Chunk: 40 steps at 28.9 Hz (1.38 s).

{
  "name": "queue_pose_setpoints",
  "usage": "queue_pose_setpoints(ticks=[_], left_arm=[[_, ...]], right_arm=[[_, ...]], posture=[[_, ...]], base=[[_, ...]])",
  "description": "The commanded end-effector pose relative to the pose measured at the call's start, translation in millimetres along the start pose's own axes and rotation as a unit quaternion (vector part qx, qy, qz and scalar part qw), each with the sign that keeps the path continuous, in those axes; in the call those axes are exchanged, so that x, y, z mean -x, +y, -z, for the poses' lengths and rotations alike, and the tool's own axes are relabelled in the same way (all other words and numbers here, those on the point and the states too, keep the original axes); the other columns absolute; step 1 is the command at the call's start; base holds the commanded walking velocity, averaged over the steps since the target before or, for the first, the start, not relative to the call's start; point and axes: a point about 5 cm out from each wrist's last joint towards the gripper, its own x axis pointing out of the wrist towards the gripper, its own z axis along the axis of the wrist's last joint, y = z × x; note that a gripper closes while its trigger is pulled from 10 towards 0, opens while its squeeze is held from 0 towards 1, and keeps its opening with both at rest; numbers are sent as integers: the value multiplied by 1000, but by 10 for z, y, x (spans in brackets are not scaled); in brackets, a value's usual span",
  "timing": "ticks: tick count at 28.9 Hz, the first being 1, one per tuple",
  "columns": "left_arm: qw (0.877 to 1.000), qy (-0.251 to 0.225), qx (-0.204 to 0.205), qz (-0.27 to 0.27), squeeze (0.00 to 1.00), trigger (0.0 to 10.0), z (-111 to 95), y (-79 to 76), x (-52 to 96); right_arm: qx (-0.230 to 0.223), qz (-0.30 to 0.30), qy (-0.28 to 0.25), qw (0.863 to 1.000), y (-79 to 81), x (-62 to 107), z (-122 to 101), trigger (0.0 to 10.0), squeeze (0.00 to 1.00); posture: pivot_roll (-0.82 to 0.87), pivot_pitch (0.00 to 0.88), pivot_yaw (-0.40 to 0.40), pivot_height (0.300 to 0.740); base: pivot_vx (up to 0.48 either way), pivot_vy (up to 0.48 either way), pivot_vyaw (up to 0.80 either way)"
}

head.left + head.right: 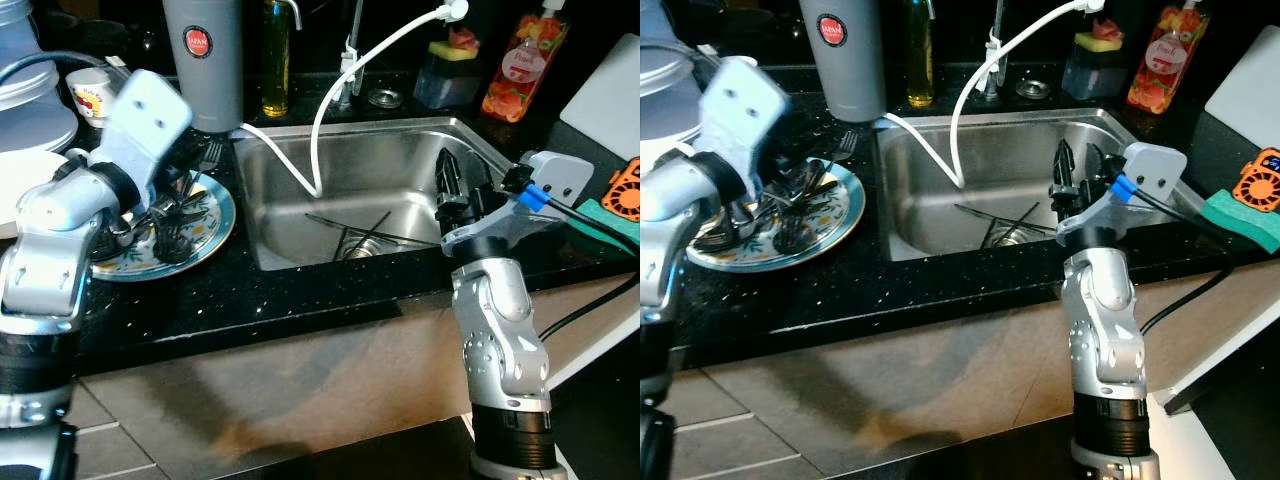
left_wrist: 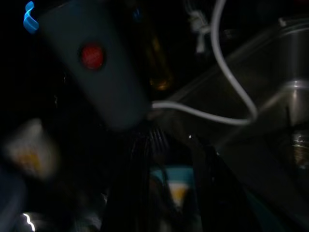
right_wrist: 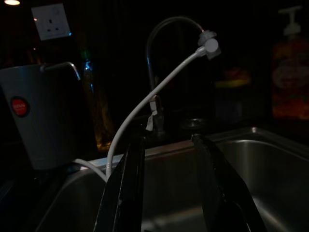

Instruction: Kitchen organization

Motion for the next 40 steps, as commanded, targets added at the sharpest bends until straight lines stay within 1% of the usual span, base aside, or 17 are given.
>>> queue_pose_setpoints(ticks=[1,5,7,12,14,15,16,18,19,20,21,22,27,30,36,37,40], left_arm=[[993,39,-67,-87,0,10000,192,48,120],[980,34,-151,-129,0,10000,256,34,246],[981,55,-87,-166,0,10000,302,6,304],[969,82,-118,-200,0,10000,351,-78,389],[967,103,-58,-225,0,10000,390,-166,403],[963,123,18,-241,0,10000,437,-181,388],[963,123,18,-241,0,10000,437,-181,388],[946,145,171,-236,0,10000,499,-268,309],[944,134,199,-227,0,10000,464,-298,254],[944,134,199,-227,0,10000,464,-298,254],[964,73,177,-185,0,10000,219,-382,155],[970,57,160,-172,0,10000,151,-416,145],[971,69,136,-182,0,10000,202,-497,257],[973,34,119,-196,0,10000,84,-509,314],[959,88,200,-182,0,10000,116,-591,248],[947,132,230,-184,0,10000,204,-603,265],[942,144,245,-176,0,10000,207,-610,274]], right_arm=[[-7,1,9,1000,-5,7,46,10000,0],[-9,-1,12,1000,4,9,61,10000,0],[-9,-2,13,1000,6,2,66,10000,0],[-10,-6,15,1000,17,-17,76,10000,0],[-11,-9,16,1000,21,-34,84,10000,0],[-12,-10,16,1000,23,-38,87,10000,0],[-12,-10,16,1000,23,-38,87,10000,0],[-12,-12,17,1000,30,-42,93,10000,0],[-12,-12,17,1000,33,-46,97,10000,0],[-12,-12,17,1000,33,-46,97,10000,0],[-10,-14,13,1000,41,-63,76,10000,0],[-10,-14,11,1000,42,-68,68,10000,0],[-7,-10,10,1000,11,-72,60,10000,0],[-8,-10,12,1000,10,-61,73,10000,0],[-10,-19,14,1000,51,-81,91,10000,0],[-10,-20,11,1000,50,-101,74,10000,0],[-9,-19,10,1000,37,-110,66,10000,0]], posture=[[140,87,-42,740],[149,91,-50,740],[149,94,-54,740],[152,93,-57,740],[154,92,-68,740],[155,93,-69,740],[155,93,-69,740],[155,93,-69,740],[147,86,-70,740],[147,86,-70,740],[147,86,-70,740],[147,86,-70,740],[139,84,-65,740],[143,86,-74,740],[144,81,-77,740],[145,81,-79,740],[147,83,-80,740]], base=[[0,0,0],[0,0,0],[0,0,0],[0,0,0],[0,0,0],[0,0,0],[0,0,0],[0,0,0],[0,0,0],[0,0,0],[0,0,0],[0,0,0],[0,0,0],[0,0,0],[0,0,0],[0,0,0],[0,0,0]])
